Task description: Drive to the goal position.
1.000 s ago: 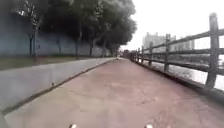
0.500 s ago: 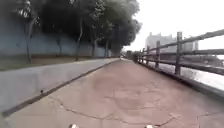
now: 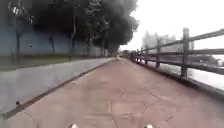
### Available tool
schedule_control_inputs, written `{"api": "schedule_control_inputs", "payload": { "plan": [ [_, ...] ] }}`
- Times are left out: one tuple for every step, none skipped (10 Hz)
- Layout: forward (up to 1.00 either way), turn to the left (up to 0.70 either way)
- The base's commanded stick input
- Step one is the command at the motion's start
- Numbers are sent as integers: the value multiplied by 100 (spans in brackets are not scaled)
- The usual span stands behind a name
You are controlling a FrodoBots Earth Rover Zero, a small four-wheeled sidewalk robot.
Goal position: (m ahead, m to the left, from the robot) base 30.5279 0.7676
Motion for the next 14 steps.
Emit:
{"api": "schedule_control_inputs", "payload": {
  "plan": [
    [100, -40],
    [100, -31],
    [100, -13],
    [100, -7],
    [100, -2],
    [100, 0],
    [100, 0],
    [100, 0],
    [100, 0],
    [100, 0],
    [100, 0],
    [100, 0],
    [100, 0],
    [100, 0]
  ]
}}
